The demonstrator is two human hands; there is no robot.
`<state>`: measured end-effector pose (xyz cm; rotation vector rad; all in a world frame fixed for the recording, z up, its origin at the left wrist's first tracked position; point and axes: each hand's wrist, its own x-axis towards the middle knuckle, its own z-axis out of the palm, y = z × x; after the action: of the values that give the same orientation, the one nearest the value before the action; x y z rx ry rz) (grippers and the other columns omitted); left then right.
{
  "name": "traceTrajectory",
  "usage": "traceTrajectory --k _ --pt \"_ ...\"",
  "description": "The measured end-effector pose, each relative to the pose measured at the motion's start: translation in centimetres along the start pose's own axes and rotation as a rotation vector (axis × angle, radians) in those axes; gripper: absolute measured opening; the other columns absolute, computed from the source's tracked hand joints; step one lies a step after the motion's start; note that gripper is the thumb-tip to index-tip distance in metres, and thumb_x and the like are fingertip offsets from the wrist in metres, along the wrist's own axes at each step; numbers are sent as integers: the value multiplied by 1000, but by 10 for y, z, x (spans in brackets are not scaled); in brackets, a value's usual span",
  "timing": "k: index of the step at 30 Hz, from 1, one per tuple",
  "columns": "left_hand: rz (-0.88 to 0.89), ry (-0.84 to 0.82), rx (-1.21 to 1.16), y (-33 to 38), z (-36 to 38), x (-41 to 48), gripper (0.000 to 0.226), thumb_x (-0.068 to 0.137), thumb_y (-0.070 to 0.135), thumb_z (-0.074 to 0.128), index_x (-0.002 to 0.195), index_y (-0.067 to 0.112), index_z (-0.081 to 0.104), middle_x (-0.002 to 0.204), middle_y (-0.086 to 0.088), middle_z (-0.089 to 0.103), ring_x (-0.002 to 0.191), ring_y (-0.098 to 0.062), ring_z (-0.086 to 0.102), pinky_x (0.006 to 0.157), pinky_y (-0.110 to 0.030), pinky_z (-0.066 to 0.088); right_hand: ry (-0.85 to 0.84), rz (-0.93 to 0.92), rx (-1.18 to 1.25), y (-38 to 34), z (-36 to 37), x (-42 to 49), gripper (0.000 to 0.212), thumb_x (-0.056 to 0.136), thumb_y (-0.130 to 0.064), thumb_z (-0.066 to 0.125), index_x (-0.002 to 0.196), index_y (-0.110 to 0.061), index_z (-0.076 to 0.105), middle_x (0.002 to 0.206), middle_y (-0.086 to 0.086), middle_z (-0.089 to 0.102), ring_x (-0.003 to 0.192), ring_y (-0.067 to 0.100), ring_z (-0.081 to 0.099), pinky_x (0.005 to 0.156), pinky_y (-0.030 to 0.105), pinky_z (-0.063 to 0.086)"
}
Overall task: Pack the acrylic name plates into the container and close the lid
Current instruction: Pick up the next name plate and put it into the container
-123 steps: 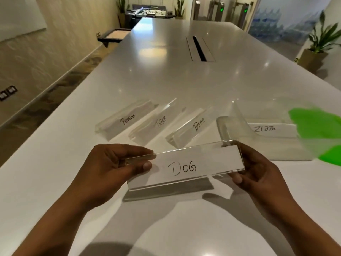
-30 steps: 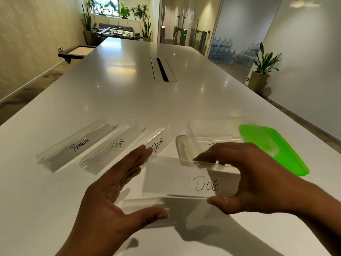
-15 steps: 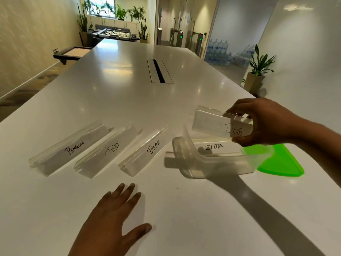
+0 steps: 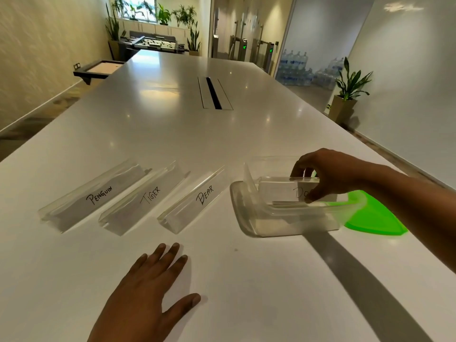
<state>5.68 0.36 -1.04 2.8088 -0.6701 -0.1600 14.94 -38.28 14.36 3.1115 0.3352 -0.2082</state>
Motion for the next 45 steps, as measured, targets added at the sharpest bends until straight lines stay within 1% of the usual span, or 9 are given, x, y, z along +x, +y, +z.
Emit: traceTrajectory --k 10,15,21,26,30,37,41,43,45 --pt "-1 25 -54 -2 2 0 103 52 94 -14 140 41 -7 152 23 -12 140 0 -19 113 -22 -11 -130 13 -23 -2 18 6 37 66 -36 83 101 -33 72 95 -10 70 84 10 64 80 35 55" --pt "6 59 -59 -1 2 -1 103 53 94 -13 141 41 -3 153 22 -8 141 0 -15 115 -23 -8 -151 11 -45 -4 26 8 27 67 -34 79 93 -33 72 93 -8 71 82 11 64 75 30 54" --pt "9 83 -81 0 1 -3 106 58 93 -7 146 38 14 154 20 1 143 -2 -7 117 -25 -2 -145 34 -41 -6 31 12 21 69 -31 79 89 -32 72 89 -8 72 78 11 64 73 29 54" --pt "2 66 -58 1 -1 -3 106 53 93 -14 144 41 1 152 22 -9 140 1 -15 113 -21 -9 -151 41 -62 -5 35 15 22 69 -31 79 90 -32 71 89 -9 70 79 14 64 67 24 49" --pt "3 55 -54 1 -1 -4 104 52 92 -17 141 41 -6 153 22 -11 141 1 -15 115 -22 -8 -151 47 -28 -6 38 15 25 68 -30 79 91 -34 71 88 -10 69 76 11 63 63 23 47" --pt "1 64 -73 1 -2 -4 104 53 94 -14 142 41 0 153 21 -6 142 1 -11 115 -23 -7 -173 19 75 -2 41 13 30 70 -22 81 98 -27 72 91 -7 72 83 11 67 75 27 55" --pt "0 65 -65 0 -2 -4 100 53 93 -14 139 42 -4 153 22 -8 140 2 -14 113 -20 -10 -126 14 133 2 36 15 31 70 -25 83 99 -24 71 92 -7 72 85 8 68 72 18 51" --pt "2 63 -66 0 -1 -4 99 54 93 -13 139 42 -3 153 22 -7 141 1 -14 114 -21 -9 -54 16 153 1 26 14 33 71 -31 83 100 -22 71 92 -8 71 82 3 67 76 21 55" --pt "8 77 -70 -1 1 -4 99 57 93 -11 140 42 -1 154 22 -5 141 2 -12 114 -20 -8 58 9 185 -7 13 9 32 73 -33 81 101 -22 70 91 -9 71 80 0 66 72 14 53"
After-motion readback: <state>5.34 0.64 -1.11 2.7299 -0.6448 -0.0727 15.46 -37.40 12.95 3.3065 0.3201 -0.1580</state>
